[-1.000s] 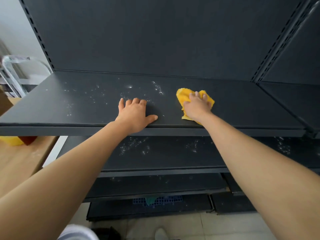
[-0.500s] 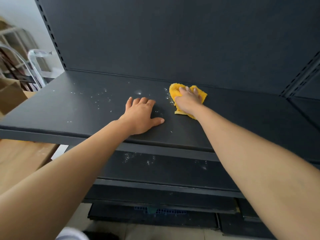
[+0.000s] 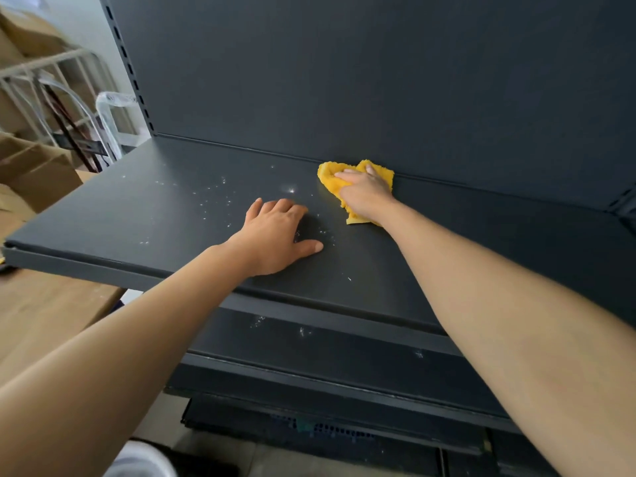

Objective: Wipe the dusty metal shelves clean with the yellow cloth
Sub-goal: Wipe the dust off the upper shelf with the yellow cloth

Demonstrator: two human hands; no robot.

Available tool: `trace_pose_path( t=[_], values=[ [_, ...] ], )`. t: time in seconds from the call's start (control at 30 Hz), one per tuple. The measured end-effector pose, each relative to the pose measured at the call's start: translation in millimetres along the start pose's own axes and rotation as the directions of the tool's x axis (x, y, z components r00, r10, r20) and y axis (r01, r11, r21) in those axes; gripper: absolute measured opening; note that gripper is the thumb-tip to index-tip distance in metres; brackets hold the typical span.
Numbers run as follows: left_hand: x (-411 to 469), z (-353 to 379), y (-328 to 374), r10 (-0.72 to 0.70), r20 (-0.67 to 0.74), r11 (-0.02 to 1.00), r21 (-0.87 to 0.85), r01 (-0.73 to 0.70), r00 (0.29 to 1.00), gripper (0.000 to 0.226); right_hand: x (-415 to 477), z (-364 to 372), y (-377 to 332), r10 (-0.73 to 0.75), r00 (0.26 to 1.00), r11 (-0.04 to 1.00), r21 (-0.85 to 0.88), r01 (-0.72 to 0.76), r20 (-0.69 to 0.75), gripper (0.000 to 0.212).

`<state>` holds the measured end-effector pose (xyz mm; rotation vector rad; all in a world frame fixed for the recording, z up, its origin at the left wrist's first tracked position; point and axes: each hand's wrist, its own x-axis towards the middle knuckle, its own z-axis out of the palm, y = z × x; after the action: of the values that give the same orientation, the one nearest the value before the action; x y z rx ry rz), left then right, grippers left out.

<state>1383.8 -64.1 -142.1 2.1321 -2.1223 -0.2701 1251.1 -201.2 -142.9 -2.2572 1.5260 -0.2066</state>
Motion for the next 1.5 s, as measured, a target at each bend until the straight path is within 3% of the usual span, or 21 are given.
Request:
trace_pose_path(
  t=[0.17, 0.47, 0.73, 0.9, 1.0, 1.07, 1.17, 1.23, 1.27, 1.37, 1.43, 1.5],
  values=[
    [-7.4, 0.9, 0.7, 0.002, -0.022, 1.0, 0.015, -0.002, 1.0, 0.068, -26.8, 5.7, -12.1, -0.095, 0.995, 0.99, 0.104, 0.093, 0.02, 0.048],
    [-29.6, 1.1, 4.9, 0.049, -0.041, 0.999, 0.022, -0.049, 0.998, 0.064, -99.4, 11.2, -22.5, -0.073, 0.997, 0.97, 0.234, 0.066, 0.018, 0.047],
    [-63.0, -1.3, -4.3, 0.108, -0.054, 0.994, -0.003, -0.109, 0.993, 0.065, -145.7, 16.4, -27.2, 0.0, 1.0, 0.985, 0.174, -0.003, 0.018, 0.048],
    [-78.9, -3.3, -21.4, 0.102, -0.076, 0.995, -0.01, -0.103, 0.992, 0.066, -141.6, 29.5, -35.8, 0.153, 0.984, 0.987, 0.069, -0.147, -0.093, 0.05],
    [-82.6, -4.1, -32.1, 0.075, -0.076, 0.997, -0.011, -0.076, 0.994, 0.065, -131.9, 36.2, -59.9, 0.213, 0.976, 0.977, 0.018, -0.212, -0.052, 0.049],
    [-83.3, -4.5, -39.2, 0.052, -0.095, 0.998, -0.032, -0.055, 0.994, 0.059, -124.1, 42.6, -80.4, 0.177, 0.984, 0.977, 0.119, -0.175, -0.002, 0.05],
    [-82.8, -3.5, -49.1, 0.035, -0.155, 0.996, -0.075, -0.047, 0.987, 0.048, -123.9, 41.7, -104.1, 0.051, 0.998, 0.836, 0.544, -0.067, 0.045, 0.045],
    [-80.1, -3.7, -52.0, 0.023, -0.202, 0.993, -0.11, -0.046, 0.979, 0.046, -128.0, 30.9, -103.1, 0.096, 0.989, 0.716, 0.698, 0.011, -0.114, 0.031],
    [-78.0, -4.5, -50.8, 0.018, -0.22, 0.991, -0.127, -0.047, 0.975, 0.046, -130.5, 24.0, -96.8, 0.164, 0.964, 0.709, 0.704, 0.032, -0.209, 0.03],
    [-65.8, -5.1, -34.4, 0.055, -0.216, 0.987, -0.136, -0.086, 0.975, 0.056, -136.7, 12.3, -63.2, 0.161, 0.918, 0.85, 0.523, 0.057, -0.362, 0.028],
    [-54.6, -2.7, -16.7, 0.112, -0.164, 0.985, -0.114, -0.132, 0.98, 0.063, -137.2, 11.0, -43.5, 0.106, 0.943, 0.957, 0.289, -0.011, -0.315, 0.031],
    [-44.9, 1.6, -2.0, 0.153, -0.087, 0.986, -0.055, -0.158, 0.984, 0.067, -134.6, 15.0, -26.3, 0.088, 0.965, 0.996, -0.008, -0.093, -0.248, 0.045]
  ],
)
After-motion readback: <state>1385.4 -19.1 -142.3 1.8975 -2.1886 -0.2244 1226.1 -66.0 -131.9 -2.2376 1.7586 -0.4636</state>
